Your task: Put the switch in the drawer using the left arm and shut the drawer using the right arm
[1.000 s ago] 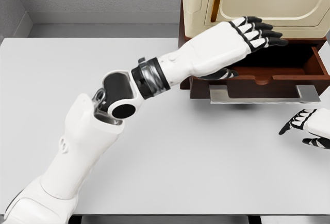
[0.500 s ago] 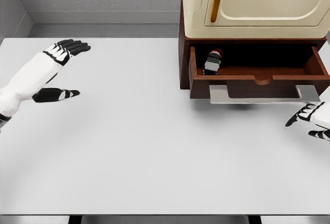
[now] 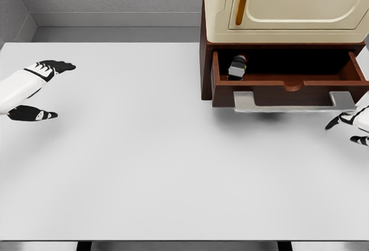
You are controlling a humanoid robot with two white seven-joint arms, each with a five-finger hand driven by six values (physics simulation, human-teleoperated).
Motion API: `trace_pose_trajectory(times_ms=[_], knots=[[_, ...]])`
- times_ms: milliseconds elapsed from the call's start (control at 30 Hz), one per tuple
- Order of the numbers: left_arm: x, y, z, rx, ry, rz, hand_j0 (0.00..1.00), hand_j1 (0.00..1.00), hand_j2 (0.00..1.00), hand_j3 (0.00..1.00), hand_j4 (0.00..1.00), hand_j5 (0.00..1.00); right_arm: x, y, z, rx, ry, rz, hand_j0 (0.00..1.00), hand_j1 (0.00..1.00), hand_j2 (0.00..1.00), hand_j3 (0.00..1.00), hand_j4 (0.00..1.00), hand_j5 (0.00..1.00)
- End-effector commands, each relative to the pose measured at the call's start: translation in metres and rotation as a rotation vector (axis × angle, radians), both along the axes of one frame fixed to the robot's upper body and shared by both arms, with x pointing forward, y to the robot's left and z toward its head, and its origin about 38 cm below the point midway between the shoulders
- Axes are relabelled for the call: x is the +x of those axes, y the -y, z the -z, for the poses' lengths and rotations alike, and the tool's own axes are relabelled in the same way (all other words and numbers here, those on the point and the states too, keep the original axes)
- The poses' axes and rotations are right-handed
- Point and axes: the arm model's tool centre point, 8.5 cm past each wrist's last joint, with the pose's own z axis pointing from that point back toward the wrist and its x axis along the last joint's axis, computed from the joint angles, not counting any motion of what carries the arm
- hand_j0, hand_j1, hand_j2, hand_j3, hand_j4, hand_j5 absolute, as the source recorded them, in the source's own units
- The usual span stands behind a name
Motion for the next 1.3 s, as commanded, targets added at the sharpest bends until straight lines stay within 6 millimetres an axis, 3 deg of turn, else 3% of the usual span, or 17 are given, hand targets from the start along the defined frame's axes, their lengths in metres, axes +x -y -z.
trace_pose_trajectory(times_ms=[0, 433, 533, 667, 967, 1267], knots=[[0.0, 0.0, -0.001, -0.006, 0.0, 0.0, 1.0, 1.0, 1.0, 1.0, 1.0, 1.0, 0.0, 0.001, 0.003, 0.004, -0.002, 0.009, 0.69, 0.69, 0.69, 0.69, 0.69, 0.69], [-0.001, 0.003, -0.001, -0.009, 0.002, 0.007, 1.0, 1.0, 1.0, 1.0, 1.0, 1.0, -0.004, 0.0, 0.004, -0.017, -0.017, -0.007, 0.74, 0.74, 0.74, 0.74, 0.74, 0.74], [-0.001, 0.003, -0.001, -0.008, 0.003, 0.007, 1.0, 1.0, 1.0, 1.0, 1.0, 1.0, -0.005, -0.023, -0.004, 0.002, 0.01, -0.072, 0.74, 0.74, 0.74, 0.74, 0.74, 0.74], [-0.001, 0.003, -0.001, -0.008, 0.003, 0.007, 1.0, 1.0, 1.0, 1.0, 1.0, 1.0, -0.006, -0.03, -0.007, 0.009, 0.023, -0.092, 0.74, 0.74, 0.74, 0.74, 0.74, 0.74], [-0.001, 0.005, -0.004, -0.005, 0.011, 0.013, 1.0, 1.0, 1.0, 1.0, 1.0, 1.0, 0.0, 0.0, 0.003, -0.007, 0.003, 0.002, 0.77, 0.77, 0.77, 0.77, 0.77, 0.77], [-0.002, 0.006, -0.005, -0.003, 0.016, 0.017, 1.0, 1.0, 1.0, 1.0, 1.0, 1.0, 0.006, -0.002, 0.005, 0.017, 0.026, 0.015, 0.77, 0.77, 0.77, 0.77, 0.77, 0.77]])
